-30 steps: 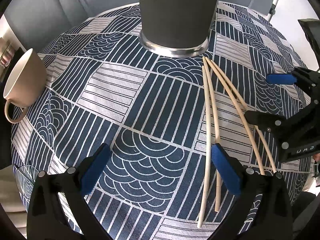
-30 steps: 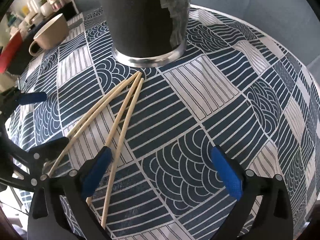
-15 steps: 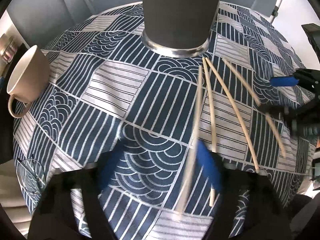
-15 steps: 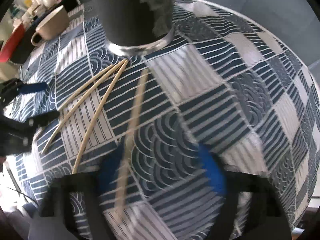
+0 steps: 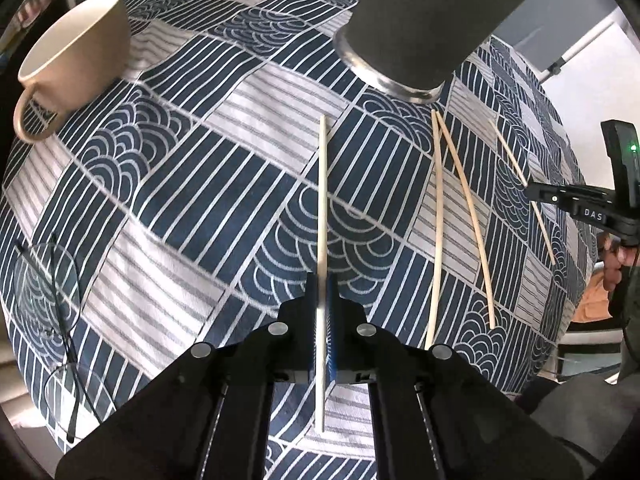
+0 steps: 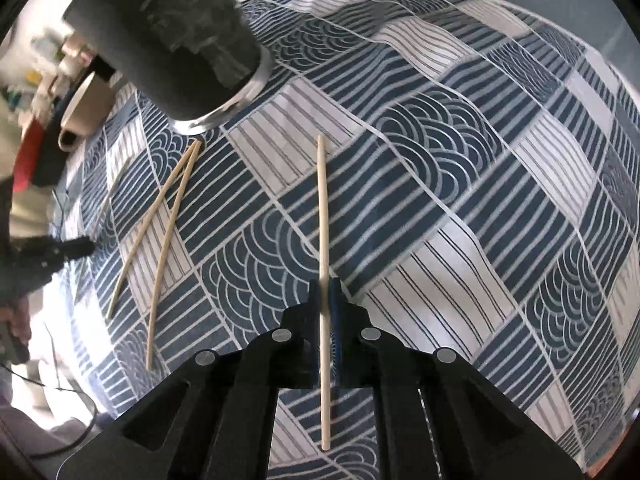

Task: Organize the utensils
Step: 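Raise left tool's stick over the holder opening while right tool carries its stick there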

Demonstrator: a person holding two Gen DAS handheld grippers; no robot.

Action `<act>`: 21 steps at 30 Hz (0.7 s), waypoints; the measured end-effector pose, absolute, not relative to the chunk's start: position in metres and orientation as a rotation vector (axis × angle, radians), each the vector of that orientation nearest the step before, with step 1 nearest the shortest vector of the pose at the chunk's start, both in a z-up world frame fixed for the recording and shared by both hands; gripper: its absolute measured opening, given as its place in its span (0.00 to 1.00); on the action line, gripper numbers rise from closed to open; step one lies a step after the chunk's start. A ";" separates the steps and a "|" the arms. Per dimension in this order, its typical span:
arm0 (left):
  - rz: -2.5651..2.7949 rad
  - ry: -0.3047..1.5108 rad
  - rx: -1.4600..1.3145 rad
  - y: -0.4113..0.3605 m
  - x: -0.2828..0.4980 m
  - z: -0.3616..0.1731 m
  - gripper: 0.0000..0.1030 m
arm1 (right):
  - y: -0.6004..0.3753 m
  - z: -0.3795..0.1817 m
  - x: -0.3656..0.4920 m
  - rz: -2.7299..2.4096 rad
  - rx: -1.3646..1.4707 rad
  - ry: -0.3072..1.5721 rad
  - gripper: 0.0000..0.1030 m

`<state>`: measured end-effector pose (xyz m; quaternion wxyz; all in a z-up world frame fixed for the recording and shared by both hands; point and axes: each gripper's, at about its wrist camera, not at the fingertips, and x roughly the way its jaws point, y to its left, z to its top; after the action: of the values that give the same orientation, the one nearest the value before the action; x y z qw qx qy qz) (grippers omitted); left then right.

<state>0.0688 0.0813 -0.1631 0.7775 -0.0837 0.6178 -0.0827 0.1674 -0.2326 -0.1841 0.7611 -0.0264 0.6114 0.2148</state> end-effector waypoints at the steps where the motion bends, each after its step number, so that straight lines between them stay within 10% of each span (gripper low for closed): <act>1: -0.178 1.341 -0.174 0.080 0.067 -0.163 0.04 | -0.237 -0.183 0.167 0.474 -0.040 1.331 0.04; 21: -0.143 1.066 -0.152 0.072 0.129 -0.043 0.05 | -0.224 -0.040 0.214 0.606 0.043 0.972 0.05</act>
<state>0.1294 0.0720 -0.0428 0.8560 -0.0725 0.5073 -0.0682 0.2142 -0.2237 -0.0396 0.8402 0.0205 0.4599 0.2866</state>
